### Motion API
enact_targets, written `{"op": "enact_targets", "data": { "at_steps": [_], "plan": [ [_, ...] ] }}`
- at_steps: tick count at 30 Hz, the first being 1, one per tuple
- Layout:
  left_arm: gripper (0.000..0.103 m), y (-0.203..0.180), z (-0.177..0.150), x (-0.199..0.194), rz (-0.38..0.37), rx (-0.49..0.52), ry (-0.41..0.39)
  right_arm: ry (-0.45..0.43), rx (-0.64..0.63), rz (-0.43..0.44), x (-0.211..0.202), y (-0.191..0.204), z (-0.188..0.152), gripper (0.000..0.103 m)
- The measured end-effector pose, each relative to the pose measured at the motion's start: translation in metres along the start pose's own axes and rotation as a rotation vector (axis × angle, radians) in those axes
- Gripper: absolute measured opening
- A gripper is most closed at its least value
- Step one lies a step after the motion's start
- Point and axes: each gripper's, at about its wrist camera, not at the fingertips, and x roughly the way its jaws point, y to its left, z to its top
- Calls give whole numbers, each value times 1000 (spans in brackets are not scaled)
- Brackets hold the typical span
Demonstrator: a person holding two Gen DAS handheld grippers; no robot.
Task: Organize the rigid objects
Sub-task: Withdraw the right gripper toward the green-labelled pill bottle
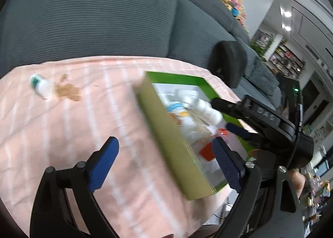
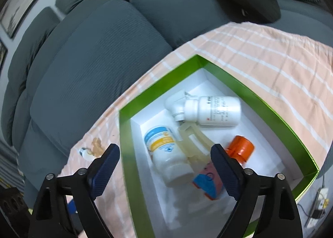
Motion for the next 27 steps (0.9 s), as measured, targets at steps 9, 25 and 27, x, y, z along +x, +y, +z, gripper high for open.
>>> {"op": "enact_targets", "data": {
  "at_steps": [9, 25, 27],
  "plan": [
    [100, 85, -26, -33, 234, -121, -38, -24, -78, 17, 8, 32, -12, 94],
    [100, 174, -46, -60, 567, -375, -85, -6, -296, 64, 35, 123, -56, 94],
    [100, 183, -46, -65, 550, -402, -89, 29, -352, 86, 47, 141, -67, 94]
  ]
}}
